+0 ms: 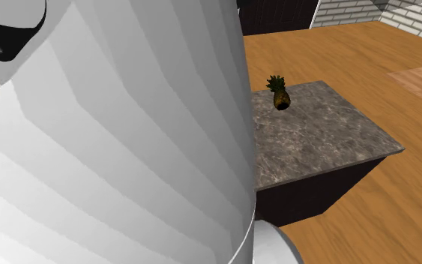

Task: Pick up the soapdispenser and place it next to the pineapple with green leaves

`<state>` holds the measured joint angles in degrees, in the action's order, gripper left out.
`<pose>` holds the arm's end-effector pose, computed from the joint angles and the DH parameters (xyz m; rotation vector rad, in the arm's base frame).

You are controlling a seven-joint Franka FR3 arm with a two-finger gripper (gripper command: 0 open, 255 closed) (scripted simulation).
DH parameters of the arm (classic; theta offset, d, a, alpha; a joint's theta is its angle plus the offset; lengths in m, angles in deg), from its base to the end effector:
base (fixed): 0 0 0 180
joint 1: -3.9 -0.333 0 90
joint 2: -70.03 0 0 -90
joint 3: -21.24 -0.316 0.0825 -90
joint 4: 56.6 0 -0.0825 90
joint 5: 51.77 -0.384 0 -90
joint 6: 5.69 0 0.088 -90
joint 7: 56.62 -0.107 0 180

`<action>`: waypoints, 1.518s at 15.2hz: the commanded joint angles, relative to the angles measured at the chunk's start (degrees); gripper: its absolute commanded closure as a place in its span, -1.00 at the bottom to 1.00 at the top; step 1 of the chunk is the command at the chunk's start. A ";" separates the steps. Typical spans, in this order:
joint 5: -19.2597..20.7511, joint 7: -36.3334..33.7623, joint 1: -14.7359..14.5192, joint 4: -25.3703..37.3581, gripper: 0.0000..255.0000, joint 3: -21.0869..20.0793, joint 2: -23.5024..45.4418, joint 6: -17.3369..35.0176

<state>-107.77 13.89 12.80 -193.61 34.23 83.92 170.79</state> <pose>0.4477 -0.2536 0.2554 2.9112 -0.1397 0.6750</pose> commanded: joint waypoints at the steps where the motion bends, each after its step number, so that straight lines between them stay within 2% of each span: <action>1: 4.79 -4.40 -2.53 -0.91 1.00 3.12 -1.59 -0.91; 7: 19.24 -16.92 -9.30 -2.95 1.00 11.94 -6.36 -3.64; 12: 31.93 -27.25 -12.87 -3.81 1.00 17.37 -10.45 -6.15; 18: 44.87 -37.44 -13.33 -3.61 1.00 19.61 -15.22 -10.00; 23: 51.75 -42.80 -12.03 -2.61 1.00 19.05 -18.69 -13.81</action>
<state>-57.68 -27.68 0.41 -196.29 53.44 66.17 157.82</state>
